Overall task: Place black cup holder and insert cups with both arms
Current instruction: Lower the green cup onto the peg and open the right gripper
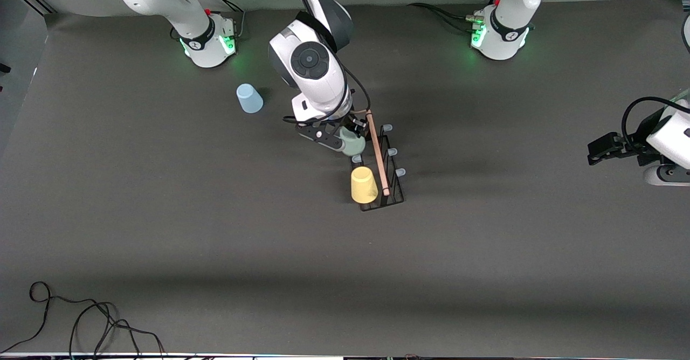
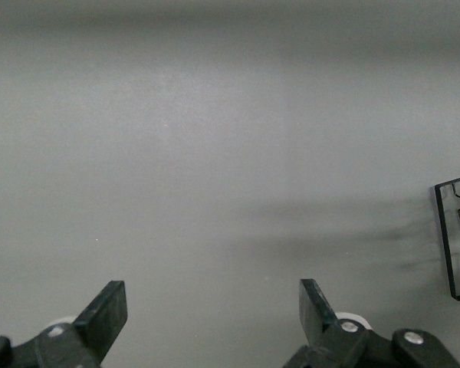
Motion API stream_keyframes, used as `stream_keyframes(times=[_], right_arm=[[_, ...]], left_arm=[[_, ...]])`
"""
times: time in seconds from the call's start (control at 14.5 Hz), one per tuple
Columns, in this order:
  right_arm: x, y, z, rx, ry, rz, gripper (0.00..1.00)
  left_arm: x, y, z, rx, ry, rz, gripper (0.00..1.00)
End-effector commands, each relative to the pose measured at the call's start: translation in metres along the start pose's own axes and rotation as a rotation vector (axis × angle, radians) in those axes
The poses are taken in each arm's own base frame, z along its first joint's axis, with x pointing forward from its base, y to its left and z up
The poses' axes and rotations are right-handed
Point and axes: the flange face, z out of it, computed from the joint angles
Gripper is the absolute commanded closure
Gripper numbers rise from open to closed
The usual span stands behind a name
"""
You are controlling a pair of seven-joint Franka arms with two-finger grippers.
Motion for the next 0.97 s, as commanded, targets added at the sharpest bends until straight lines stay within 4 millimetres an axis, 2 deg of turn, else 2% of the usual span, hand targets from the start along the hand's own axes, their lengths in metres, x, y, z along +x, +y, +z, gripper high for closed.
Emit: stream_keyframes(times=[0.0,0.62,0.76,0.83,0.9], right_arm=[[-0.002,-0.007,-0.002,0.015,-0.008,0.021,0.29],[-0.001,-0.007,-0.005,0.019,-0.007,0.022,0.29],[0.01,-0.007,-0.024,0.032,-0.005,0.015,0.29],[0.019,-0.003,-0.04,0.021,-0.009,0.014,0.29],[0.036,0.002,-0.06,0.02,-0.018,0.009,0.29]], left_arm=[[-0.008,0.003,-0.011,0.007,0.007,0.009,0.0],[-0.006,0.003,-0.011,0.006,0.01,0.009,0.0],[-0.006,0.003,-0.011,0.005,0.012,0.009,0.0],[-0.006,0.003,-0.01,0.005,0.01,0.009,0.0],[-0.006,0.003,-0.008,0.005,0.006,0.009,0.0]])
